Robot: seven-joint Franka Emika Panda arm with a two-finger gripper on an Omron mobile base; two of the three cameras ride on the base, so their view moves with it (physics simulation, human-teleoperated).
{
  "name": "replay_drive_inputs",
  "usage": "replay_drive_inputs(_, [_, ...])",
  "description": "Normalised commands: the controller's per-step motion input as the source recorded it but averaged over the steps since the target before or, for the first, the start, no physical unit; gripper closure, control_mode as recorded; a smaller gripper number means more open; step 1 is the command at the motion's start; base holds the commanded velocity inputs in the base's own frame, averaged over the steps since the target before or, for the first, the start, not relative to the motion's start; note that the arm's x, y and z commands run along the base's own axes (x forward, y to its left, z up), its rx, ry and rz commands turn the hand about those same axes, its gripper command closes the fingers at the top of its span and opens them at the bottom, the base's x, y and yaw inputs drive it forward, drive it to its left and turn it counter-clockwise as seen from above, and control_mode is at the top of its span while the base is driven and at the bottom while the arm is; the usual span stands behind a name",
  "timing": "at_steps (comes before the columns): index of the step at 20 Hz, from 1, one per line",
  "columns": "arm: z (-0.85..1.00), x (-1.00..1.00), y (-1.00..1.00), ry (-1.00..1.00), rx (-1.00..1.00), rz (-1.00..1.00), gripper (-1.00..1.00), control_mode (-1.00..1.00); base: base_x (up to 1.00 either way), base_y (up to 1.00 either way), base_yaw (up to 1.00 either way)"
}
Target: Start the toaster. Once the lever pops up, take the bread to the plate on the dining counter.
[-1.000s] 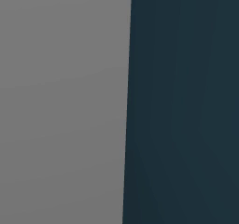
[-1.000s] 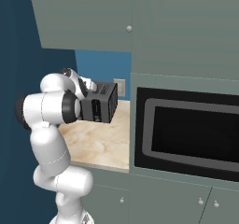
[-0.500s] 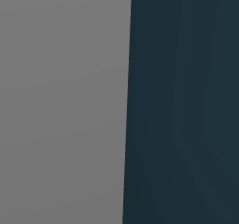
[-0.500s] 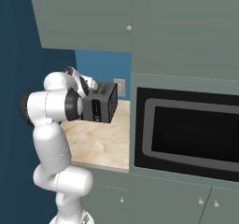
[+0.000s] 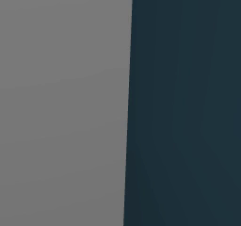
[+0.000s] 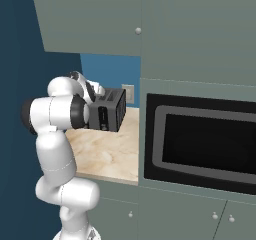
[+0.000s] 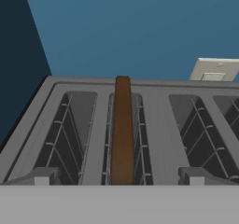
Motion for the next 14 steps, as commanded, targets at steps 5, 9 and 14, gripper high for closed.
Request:
replay_drive_inputs(5, [0.00, 0.00, 0.00, 0.00, 0.00, 0.00, -1.00, -1.00, 0.00, 0.00, 0.00])
replay_drive_inputs(9, [0.00, 0.00, 0.00, 0.00, 0.00, 0.00, 1.00, -1.00, 0.00, 0.00, 0.00])
replay_drive_inputs(14, [0.00, 0.00, 0.00, 0.00, 0.00, 0.00, 1.00, -1.00, 0.00, 0.00, 0.00])
